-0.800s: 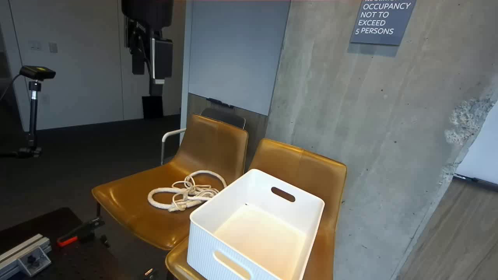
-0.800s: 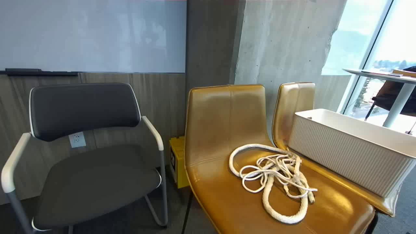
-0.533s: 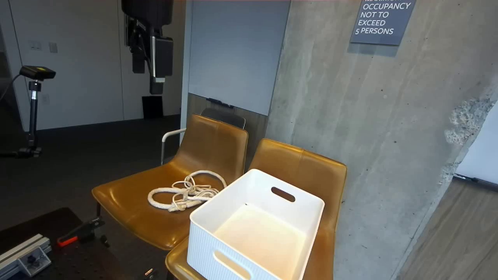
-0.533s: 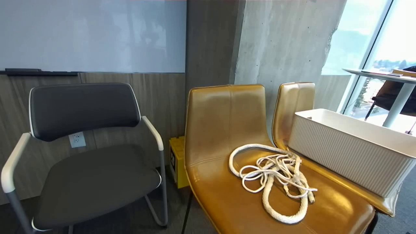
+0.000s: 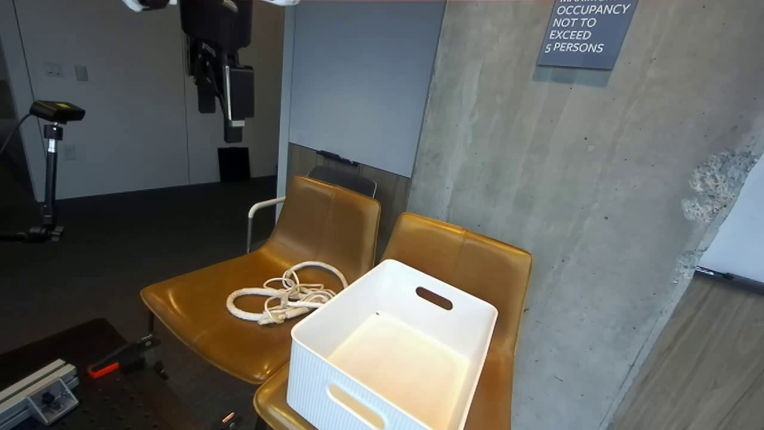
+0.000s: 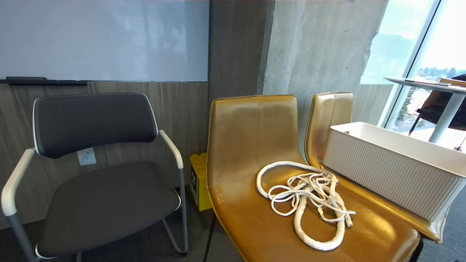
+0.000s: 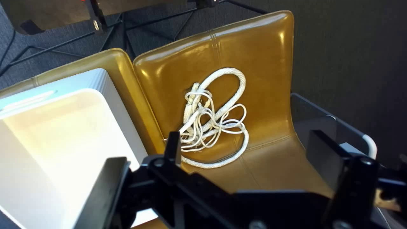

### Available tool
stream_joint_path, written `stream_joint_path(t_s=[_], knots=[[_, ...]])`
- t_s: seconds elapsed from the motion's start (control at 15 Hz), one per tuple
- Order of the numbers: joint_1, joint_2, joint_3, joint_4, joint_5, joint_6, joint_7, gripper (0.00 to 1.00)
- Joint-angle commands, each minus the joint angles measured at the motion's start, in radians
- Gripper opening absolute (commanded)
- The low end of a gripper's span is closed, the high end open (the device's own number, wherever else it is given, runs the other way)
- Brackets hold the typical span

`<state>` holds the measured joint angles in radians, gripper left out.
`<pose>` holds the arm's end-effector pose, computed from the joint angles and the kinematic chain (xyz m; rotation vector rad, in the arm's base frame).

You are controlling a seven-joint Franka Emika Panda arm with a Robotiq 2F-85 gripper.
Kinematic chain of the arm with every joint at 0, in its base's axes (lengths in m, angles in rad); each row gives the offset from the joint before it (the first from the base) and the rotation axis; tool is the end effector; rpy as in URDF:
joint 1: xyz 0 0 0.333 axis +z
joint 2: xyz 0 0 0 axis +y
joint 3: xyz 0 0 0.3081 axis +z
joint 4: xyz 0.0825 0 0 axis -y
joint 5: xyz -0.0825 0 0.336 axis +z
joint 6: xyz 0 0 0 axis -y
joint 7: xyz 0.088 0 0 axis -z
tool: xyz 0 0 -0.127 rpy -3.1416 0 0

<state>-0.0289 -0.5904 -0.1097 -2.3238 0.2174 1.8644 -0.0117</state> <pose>0.3451 -0.0341 0.5496 -2.8611 0.2326 -0.2082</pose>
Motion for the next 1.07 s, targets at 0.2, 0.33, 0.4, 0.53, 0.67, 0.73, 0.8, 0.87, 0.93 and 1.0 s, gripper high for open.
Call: stream_joint_path(t_s=[0.2, 0.33, 0.4, 0.53, 0.67, 0.73, 0.8, 0.87, 0.93, 1.0], knots=[[0.112, 0.170, 0.270, -0.013, 0.024, 0.321, 0.187, 1.00], [0.131, 0.297, 0.338, 0.029, -0.021, 0.423, 0.233, 1.00], [0.133, 0.349, 0.355, 0.052, -0.048, 0.453, 0.248, 1.00], [0.126, 0.477, 0.375, 0.111, -0.129, 0.512, 0.276, 1.00], [0.125, 0.597, 0.349, 0.164, -0.191, 0.541, 0.261, 1.00], [0.122, 0.650, 0.325, 0.189, -0.209, 0.545, 0.237, 1.00], [0.120, 0.697, 0.301, 0.213, -0.218, 0.545, 0.217, 1.00], [0.116, 0.735, 0.278, 0.230, -0.225, 0.548, 0.198, 1.00], [0.113, 0.775, 0.258, 0.247, -0.224, 0.552, 0.177, 1.00], [0.108, 0.813, 0.239, 0.258, -0.220, 0.561, 0.150, 1.00]])
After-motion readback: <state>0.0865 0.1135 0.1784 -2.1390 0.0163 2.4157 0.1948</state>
